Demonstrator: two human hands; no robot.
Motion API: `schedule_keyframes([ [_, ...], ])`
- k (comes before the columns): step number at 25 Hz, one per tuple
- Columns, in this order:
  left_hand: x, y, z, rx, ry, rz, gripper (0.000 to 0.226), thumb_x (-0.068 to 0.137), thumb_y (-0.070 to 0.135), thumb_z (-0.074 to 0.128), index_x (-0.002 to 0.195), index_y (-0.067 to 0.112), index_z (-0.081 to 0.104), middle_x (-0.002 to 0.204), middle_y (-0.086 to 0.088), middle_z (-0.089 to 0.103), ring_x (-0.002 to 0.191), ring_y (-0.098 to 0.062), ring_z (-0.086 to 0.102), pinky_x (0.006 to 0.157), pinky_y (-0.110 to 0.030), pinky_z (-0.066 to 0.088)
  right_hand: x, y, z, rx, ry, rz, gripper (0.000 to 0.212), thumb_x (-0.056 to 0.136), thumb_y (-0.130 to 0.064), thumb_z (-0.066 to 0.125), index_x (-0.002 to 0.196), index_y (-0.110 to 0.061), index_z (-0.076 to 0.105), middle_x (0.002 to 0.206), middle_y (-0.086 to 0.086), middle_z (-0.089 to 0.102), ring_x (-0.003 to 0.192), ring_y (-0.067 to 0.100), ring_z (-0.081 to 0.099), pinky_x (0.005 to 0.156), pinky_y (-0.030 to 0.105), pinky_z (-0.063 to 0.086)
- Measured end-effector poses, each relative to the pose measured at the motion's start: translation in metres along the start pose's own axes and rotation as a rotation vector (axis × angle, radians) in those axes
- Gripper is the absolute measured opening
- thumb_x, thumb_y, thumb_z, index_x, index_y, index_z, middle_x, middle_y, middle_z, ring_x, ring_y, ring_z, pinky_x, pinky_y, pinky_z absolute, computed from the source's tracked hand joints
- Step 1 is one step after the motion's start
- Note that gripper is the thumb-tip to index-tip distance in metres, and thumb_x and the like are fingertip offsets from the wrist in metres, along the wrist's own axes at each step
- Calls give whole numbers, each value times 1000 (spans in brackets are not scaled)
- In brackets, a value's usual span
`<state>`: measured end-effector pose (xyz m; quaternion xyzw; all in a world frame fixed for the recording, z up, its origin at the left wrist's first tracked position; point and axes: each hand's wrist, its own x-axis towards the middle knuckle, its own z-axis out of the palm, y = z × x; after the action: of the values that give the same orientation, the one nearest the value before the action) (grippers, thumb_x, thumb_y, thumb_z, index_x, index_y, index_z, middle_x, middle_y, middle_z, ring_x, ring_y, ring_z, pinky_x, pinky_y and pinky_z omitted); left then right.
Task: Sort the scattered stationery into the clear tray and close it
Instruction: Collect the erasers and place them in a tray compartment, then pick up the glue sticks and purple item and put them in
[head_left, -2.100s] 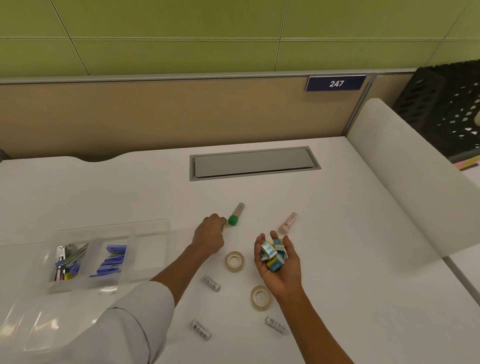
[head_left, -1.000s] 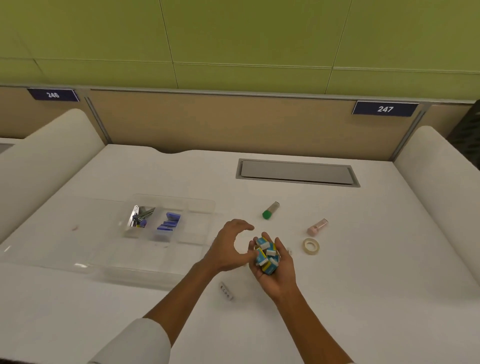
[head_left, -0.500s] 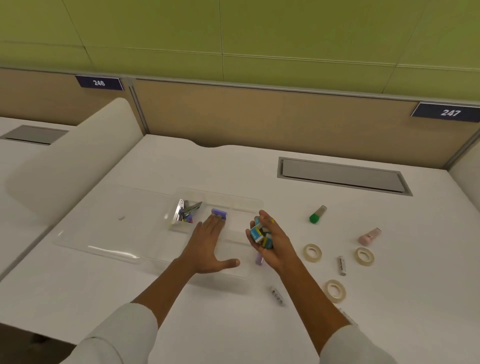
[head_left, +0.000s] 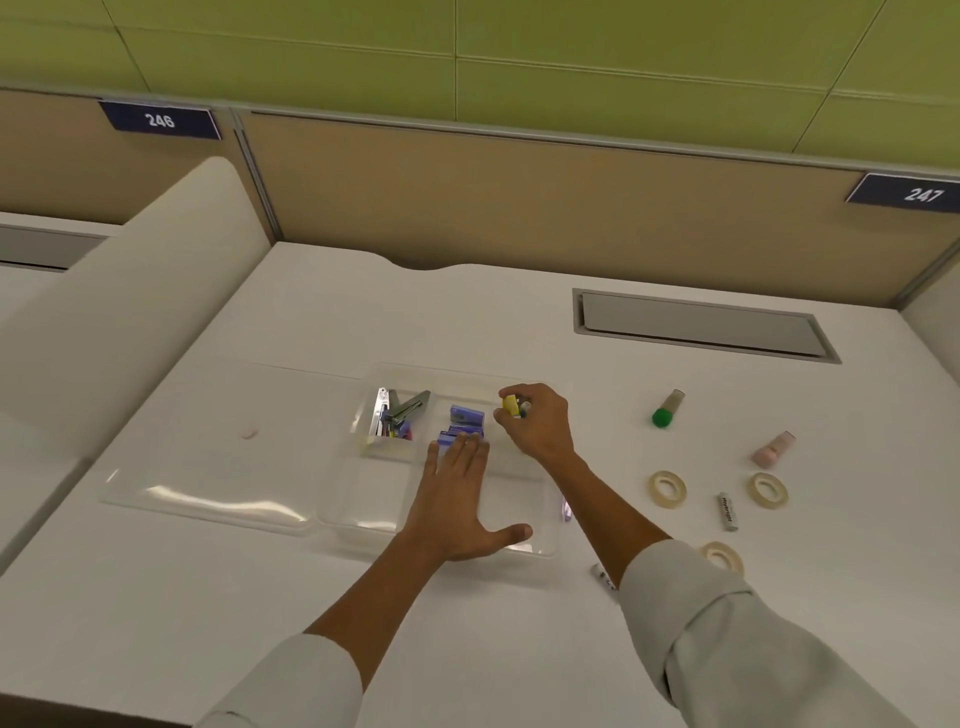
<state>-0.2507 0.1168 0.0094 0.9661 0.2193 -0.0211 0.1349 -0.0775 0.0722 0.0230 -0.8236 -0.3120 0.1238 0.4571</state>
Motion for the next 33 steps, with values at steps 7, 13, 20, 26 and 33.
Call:
schedule_keyframes([
  [7, 1, -3, 1, -24, -10, 13, 133, 52, 101, 8, 154, 16, -3, 163, -2, -3, 150, -19, -8, 121, -49, -8, -2, -8, -18, 157, 102, 48, 18, 91, -24, 68, 103, -11, 73, 104, 4, 74, 94, 12, 66, 81, 14, 50],
  [13, 1, -3, 0, -11, -10, 19, 135, 51, 102, 3, 154, 15, 0, 163, -4, -1, 150, -20, -5, 121, -48, -7, -7, 4, -65, 495, 204, 261, 19, 99, -28, 55, 96, -19, 72, 100, 2, 74, 100, 17, 70, 88, 33, 58],
  [20, -1, -1, -3, 25, 2, 23, 135, 53, 101, 4, 154, 13, 5, 163, -6, 4, 150, -21, -1, 121, -48, -6, -59, 44, -121, 704, 246, 411, 32, 102, -31, 50, 97, -8, 71, 105, 13, 74, 103, 24, 70, 90, 42, 58],
  [26, 5, 8, -13, 25, 10, -4, 136, 52, 102, 10, 154, 12, 4, 163, -6, 4, 150, -20, 0, 121, -47, -7, -90, 71, -139, 728, 190, 504, 35, 101, -37, 51, 101, -7, 71, 106, 14, 74, 105, 28, 70, 89, 42, 58],
  [33, 38, 83, -12, -142, 369, 330, 43, 77, 34, 70, 110, 8, 63, 113, -9, 63, 108, -29, 56, 92, -47, 50, -117, 81, -168, 1198, 170, 704, 54, 95, -53, 54, 116, -4, 64, 116, 18, 71, 111, 35, 67, 95, 47, 54],
])
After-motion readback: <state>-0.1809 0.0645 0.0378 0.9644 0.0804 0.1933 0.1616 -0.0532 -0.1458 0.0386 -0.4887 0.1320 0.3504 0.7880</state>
